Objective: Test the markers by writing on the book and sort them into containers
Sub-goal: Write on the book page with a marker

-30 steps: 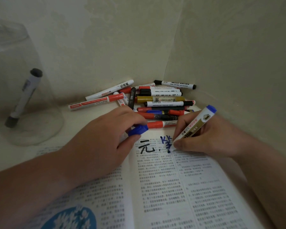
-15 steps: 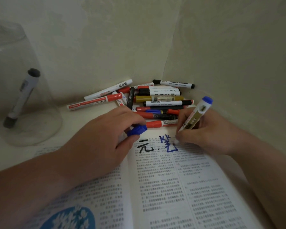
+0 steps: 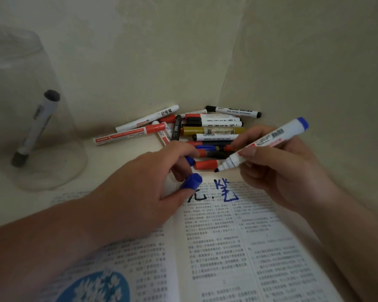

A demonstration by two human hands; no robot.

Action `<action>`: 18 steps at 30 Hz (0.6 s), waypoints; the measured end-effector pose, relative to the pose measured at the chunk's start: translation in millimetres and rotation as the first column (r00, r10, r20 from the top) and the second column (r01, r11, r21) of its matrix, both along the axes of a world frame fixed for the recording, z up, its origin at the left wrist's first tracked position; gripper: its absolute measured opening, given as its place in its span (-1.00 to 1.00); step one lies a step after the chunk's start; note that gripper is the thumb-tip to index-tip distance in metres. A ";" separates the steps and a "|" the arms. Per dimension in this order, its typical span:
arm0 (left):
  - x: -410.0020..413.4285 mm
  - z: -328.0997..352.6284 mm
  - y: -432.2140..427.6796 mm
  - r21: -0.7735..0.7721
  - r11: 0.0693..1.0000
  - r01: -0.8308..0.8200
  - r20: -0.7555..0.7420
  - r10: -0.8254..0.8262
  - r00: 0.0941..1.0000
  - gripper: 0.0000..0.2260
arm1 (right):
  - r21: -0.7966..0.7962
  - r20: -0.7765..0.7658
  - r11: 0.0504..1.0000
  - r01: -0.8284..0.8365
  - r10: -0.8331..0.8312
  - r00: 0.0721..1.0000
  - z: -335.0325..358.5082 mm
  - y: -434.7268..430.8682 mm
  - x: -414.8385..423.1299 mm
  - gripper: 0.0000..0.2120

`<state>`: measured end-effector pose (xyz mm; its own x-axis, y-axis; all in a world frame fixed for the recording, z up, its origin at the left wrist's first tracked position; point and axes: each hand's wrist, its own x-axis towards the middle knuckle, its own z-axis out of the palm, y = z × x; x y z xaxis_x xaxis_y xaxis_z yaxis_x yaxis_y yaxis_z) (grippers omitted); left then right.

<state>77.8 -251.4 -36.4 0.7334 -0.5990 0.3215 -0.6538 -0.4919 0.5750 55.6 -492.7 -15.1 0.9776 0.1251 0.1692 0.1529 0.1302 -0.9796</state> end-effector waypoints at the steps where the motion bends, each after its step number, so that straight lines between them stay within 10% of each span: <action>1: -0.4 0.5 -0.2 0.013 1.000 0.008 -0.001 -0.008 1.000 -0.51 | 0.004 0.016 1.000 -0.027 0.027 1.000 0.2 1.3 -0.9 -0.92; 11: -4.3 3.2 -1.8 0.070 0.997 0.033 0.061 -0.038 0.997 -0.46 | -0.420 0.169 0.907 0.020 0.057 0.984 2.0 21.0 -13.9 -0.93; 18: -4.1 2.6 -4.4 -0.028 0.999 0.015 -0.016 -0.016 1.000 -0.39 | -0.383 0.300 0.907 0.176 -0.059 0.952 0.1 35.4 -11.9 -0.58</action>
<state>73.8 -255.8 -33.8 0.7295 -0.6013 0.3260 -0.6514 -0.4656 0.5991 43.8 -457.3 -15.0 0.9106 0.1269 0.3933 0.4132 -0.2999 -0.8599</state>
